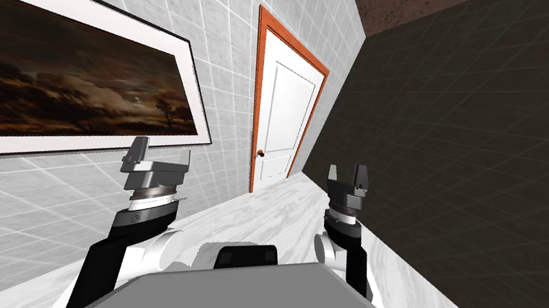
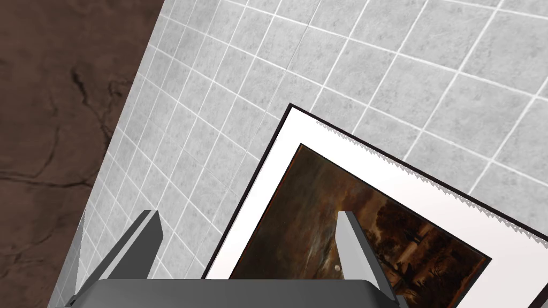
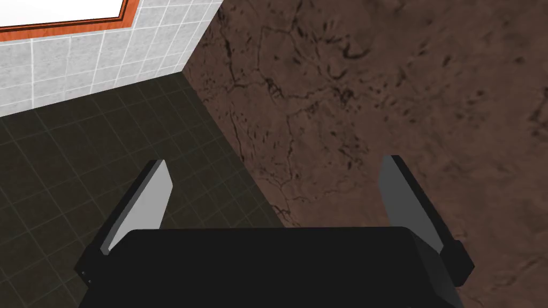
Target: Pull the door open
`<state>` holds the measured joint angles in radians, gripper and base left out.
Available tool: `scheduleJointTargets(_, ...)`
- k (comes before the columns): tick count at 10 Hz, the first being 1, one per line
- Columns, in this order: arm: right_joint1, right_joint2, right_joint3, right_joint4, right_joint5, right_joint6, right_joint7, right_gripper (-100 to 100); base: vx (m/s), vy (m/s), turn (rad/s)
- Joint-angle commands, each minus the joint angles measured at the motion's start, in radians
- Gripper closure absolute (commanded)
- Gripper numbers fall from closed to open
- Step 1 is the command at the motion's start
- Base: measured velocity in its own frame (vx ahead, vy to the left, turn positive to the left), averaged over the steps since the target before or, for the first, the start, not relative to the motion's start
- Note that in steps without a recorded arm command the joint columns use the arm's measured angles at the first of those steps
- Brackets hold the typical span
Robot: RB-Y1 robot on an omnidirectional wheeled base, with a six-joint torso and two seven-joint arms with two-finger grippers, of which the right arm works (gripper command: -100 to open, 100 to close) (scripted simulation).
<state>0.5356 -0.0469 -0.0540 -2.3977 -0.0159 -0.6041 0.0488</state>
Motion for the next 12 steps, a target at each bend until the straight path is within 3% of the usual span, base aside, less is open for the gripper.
scheduleJointTargets(1,-0.011,-0.005,0.003,0.038,0.016,-0.007,0.027,-100,0.05,-0.011,0.005)
scheduleJointTargets(12,-0.082,-0.029,0.02,0.295,0.127,-0.051,0.212,-100,0.09,0.006,0.006)
